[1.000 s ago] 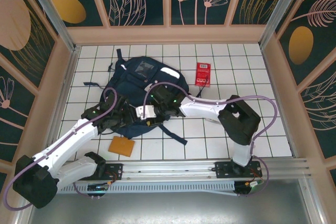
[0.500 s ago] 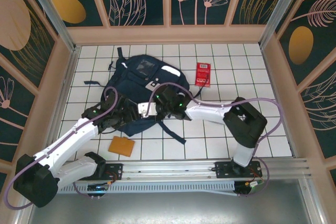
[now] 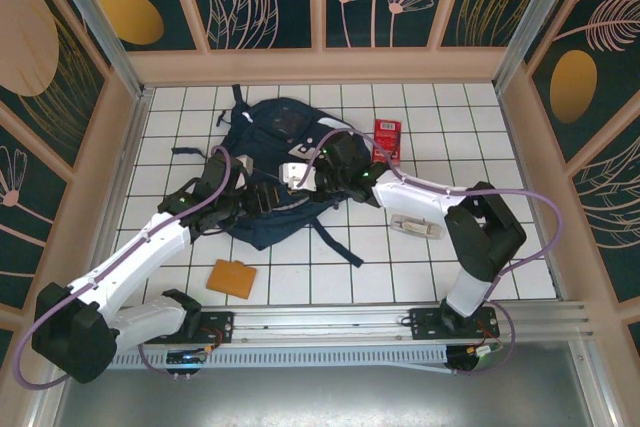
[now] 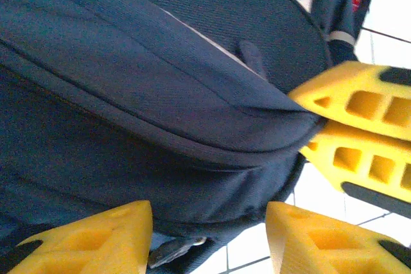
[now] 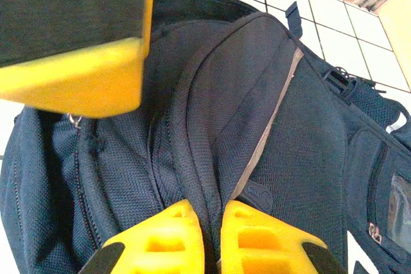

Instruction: Pack books, pencil case, and school supplies into a backpack

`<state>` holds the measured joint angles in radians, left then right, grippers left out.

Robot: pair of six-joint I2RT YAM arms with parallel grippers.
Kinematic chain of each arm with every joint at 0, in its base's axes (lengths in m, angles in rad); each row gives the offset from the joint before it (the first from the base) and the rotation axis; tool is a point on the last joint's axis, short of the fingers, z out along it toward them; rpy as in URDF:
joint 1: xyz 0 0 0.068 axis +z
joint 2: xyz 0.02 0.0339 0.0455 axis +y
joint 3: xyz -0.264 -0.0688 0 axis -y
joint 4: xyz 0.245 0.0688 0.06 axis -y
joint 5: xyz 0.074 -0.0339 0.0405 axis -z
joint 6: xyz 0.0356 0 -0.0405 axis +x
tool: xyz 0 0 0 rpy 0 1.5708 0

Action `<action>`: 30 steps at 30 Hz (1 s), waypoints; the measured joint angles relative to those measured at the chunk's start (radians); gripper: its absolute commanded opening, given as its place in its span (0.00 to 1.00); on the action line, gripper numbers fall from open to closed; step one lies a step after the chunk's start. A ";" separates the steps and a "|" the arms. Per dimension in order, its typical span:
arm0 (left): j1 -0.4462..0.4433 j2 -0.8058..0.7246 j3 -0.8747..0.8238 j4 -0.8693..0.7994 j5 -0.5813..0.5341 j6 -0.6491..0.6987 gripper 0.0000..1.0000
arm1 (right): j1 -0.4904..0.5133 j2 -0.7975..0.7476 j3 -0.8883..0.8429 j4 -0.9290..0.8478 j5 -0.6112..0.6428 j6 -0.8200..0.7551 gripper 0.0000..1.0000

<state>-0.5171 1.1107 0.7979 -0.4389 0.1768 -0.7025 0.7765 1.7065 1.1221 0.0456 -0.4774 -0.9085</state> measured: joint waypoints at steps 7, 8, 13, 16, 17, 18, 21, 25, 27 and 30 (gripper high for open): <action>0.000 0.000 -0.025 0.009 0.000 0.039 0.50 | -0.019 0.000 0.013 -0.014 -0.051 0.019 0.00; 0.000 0.000 -0.030 0.010 -0.001 0.048 0.48 | -0.022 0.000 0.015 -0.020 -0.056 0.022 0.00; 0.000 0.000 -0.071 0.037 0.008 0.076 0.38 | -0.035 0.000 0.027 -0.048 -0.074 0.029 0.00; 0.000 0.000 -0.104 0.070 0.031 0.083 0.34 | -0.039 0.000 0.035 -0.062 -0.075 0.033 0.00; 0.000 0.000 -0.114 0.083 0.039 0.087 0.31 | -0.039 0.000 0.036 -0.064 -0.076 0.033 0.00; 0.000 0.000 -0.126 0.095 0.051 0.095 0.27 | -0.039 0.000 0.037 -0.065 -0.076 0.033 0.00; 0.000 0.000 -0.159 0.133 0.074 0.107 0.21 | -0.039 0.000 0.040 -0.066 -0.083 0.036 0.00; 0.000 0.000 -0.178 0.184 0.091 0.124 0.05 | -0.041 0.000 0.042 -0.066 -0.089 0.037 0.00; 0.000 0.000 -0.182 0.201 0.093 0.143 0.00 | -0.044 0.000 0.045 -0.067 -0.092 0.041 0.00; 0.000 -0.014 -0.183 0.204 0.080 0.171 0.00 | -0.050 0.000 0.049 -0.076 -0.100 0.043 0.00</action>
<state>-0.5171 1.0962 0.6147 -0.2348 0.2573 -0.5320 0.7265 1.7065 1.1713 -0.0307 -0.5770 -0.8654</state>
